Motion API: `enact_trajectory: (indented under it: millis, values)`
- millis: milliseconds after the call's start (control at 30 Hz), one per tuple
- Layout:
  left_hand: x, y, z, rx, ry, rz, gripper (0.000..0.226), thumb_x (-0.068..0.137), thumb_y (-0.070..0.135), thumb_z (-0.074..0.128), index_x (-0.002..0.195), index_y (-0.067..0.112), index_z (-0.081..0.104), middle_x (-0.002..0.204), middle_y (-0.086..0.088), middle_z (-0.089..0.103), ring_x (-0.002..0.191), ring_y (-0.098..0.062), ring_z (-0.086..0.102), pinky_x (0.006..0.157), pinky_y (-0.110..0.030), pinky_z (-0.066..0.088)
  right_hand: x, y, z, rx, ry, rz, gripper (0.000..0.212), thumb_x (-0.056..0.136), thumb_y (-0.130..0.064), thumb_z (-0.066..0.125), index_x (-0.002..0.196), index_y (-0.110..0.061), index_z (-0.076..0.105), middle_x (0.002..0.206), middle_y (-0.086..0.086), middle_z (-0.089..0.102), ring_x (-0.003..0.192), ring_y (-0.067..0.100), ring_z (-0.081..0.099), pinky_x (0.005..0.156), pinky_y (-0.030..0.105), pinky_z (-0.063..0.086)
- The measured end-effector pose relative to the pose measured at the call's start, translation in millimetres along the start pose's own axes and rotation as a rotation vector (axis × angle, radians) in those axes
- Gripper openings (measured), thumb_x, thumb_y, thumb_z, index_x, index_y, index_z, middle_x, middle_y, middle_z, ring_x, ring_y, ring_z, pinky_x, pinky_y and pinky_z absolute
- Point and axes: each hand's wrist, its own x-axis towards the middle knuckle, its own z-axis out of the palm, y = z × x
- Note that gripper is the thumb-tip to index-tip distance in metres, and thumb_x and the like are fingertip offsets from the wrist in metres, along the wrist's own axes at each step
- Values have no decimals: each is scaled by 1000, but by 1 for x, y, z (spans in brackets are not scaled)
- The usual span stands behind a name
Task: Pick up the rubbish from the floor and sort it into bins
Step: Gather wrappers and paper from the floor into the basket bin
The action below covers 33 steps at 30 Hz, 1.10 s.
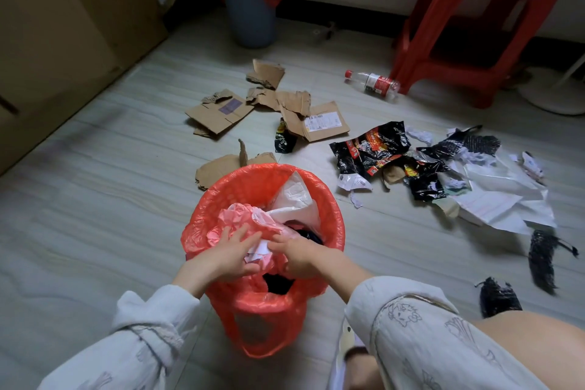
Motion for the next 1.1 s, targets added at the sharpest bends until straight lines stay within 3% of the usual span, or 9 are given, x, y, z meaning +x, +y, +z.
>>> enact_trajectory:
  millis: [167,267,433,500,533,633,733,967,1100]
  values:
    - [16,9,15,-9,-107,-76,82,89,59,40,149,27,-7,155,-10,-21,136,-45,-25,112,-56,-5,-4,0,3,68,-92,59,59,96,-16,41,149,-14,15,159,0,2,145,22,15,114,33,20]
    - [30,9,22,73,-147,-101,81,89,61,37,148,28,-8,153,-16,-22,134,-49,-26,112,-60,-7,-11,1,1,54,-87,70,50,98,-20,37,146,-10,25,159,-2,-4,144,20,19,112,33,26]
    - [58,8,37,147,-230,-164,75,88,60,38,146,40,-5,154,-14,-21,133,-50,-27,110,-66,-4,-17,23,-5,-214,380,27,40,86,-19,42,118,-16,64,126,5,61,120,27,53,109,42,32]
    - [62,14,41,161,-272,-223,73,89,59,38,147,39,-3,154,-14,-21,132,-53,-26,110,-65,-3,-16,36,-5,-391,506,115,35,67,-21,50,91,-17,75,109,3,70,110,27,62,103,50,38]
    - [63,17,43,164,-282,-243,74,89,59,39,147,39,-3,154,-14,-20,132,-53,-25,111,-64,-3,-18,38,-8,-423,519,189,35,62,-22,58,93,-18,75,114,4,69,112,27,62,100,50,41]
    - [67,19,50,211,-286,-244,78,88,60,40,148,34,-4,155,-16,-16,134,-53,-21,111,-63,-4,-20,52,-6,-312,510,326,64,75,-34,69,134,-20,51,150,11,34,138,27,35,110,47,30]
    - [72,17,55,237,-281,-232,79,89,56,41,148,30,-5,155,-18,-13,136,-52,-16,112,-61,-5,-23,65,4,-193,350,336,64,98,-27,36,151,-20,0,155,5,-24,146,24,-12,119,41,7]
    - [64,16,48,272,-279,-171,78,90,58,35,147,30,-10,156,-17,-11,139,-49,-11,112,-60,-2,-23,69,9,-114,295,318,68,96,-22,34,149,-27,-8,152,1,-34,144,25,-19,120,41,6]
    - [46,24,17,313,-339,-92,76,91,50,41,148,30,-5,155,-16,11,140,-41,16,114,-51,17,-27,68,2,-96,242,315,74,93,-16,36,149,-28,-10,150,-1,-36,144,24,-19,120,43,7]
